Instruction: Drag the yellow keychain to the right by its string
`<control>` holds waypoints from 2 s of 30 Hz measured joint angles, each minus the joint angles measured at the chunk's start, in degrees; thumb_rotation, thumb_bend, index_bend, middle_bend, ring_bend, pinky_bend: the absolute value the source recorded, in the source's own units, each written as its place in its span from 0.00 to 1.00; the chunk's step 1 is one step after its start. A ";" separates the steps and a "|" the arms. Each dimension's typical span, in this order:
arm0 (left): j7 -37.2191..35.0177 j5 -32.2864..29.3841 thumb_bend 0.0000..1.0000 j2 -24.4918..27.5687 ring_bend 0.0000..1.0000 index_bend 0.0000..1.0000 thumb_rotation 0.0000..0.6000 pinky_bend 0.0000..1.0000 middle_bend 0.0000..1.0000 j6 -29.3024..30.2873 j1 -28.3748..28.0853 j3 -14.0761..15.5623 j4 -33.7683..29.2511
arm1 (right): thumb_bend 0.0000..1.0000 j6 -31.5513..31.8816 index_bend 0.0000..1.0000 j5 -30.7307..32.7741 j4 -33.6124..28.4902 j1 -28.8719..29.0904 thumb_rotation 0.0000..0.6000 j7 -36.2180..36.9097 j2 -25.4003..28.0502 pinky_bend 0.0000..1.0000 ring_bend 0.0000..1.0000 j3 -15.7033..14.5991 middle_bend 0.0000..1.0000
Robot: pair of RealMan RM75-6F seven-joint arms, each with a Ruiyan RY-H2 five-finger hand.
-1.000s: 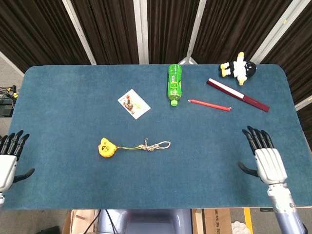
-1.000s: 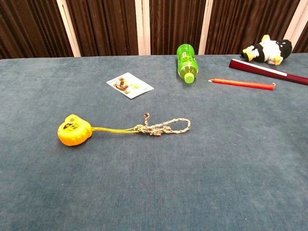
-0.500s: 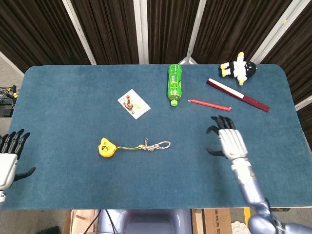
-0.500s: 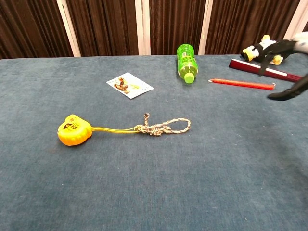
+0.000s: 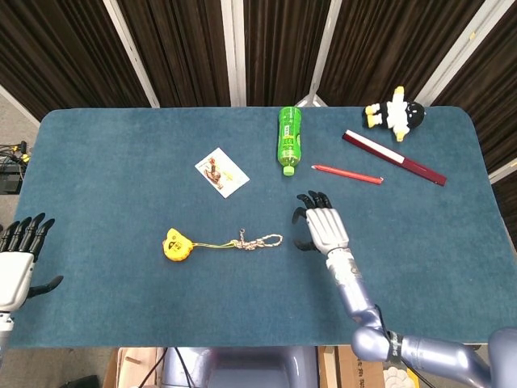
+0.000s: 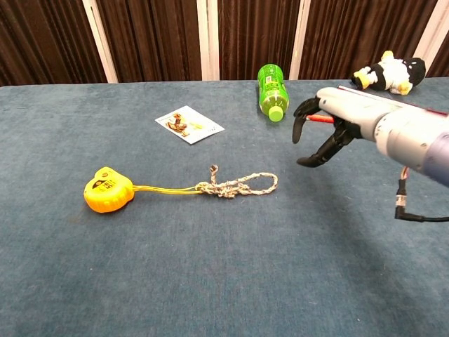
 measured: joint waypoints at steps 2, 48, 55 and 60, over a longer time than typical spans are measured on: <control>-0.13 -0.24 0.00 0.01 0.00 0.00 1.00 0.00 0.00 -0.20 -0.04 -0.01 0.01 | 0.28 -0.32 0.49 1.20 1.80 0.80 1.00 -0.09 -1.56 0.00 0.00 0.12 0.18; -1.85 -1.13 0.00 0.23 0.00 0.00 1.00 0.00 0.00 -1.63 -0.61 0.20 -0.01 | 0.38 -2.13 0.53 5.33 11.16 4.84 1.00 2.55 -9.92 0.01 0.00 -1.33 0.19; -2.17 -1.30 0.00 0.33 0.00 0.00 1.00 0.00 0.00 -1.78 -0.62 0.22 -0.09 | 0.41 -2.29 0.56 5.99 11.71 4.93 1.00 2.46 -10.26 0.01 0.00 -1.53 0.20; -2.27 -1.48 0.00 0.33 0.00 0.00 1.00 0.00 0.00 -1.92 -0.65 0.22 -0.15 | 0.45 -2.26 0.60 5.91 11.58 4.96 1.00 2.55 -10.43 0.01 0.01 -1.68 0.23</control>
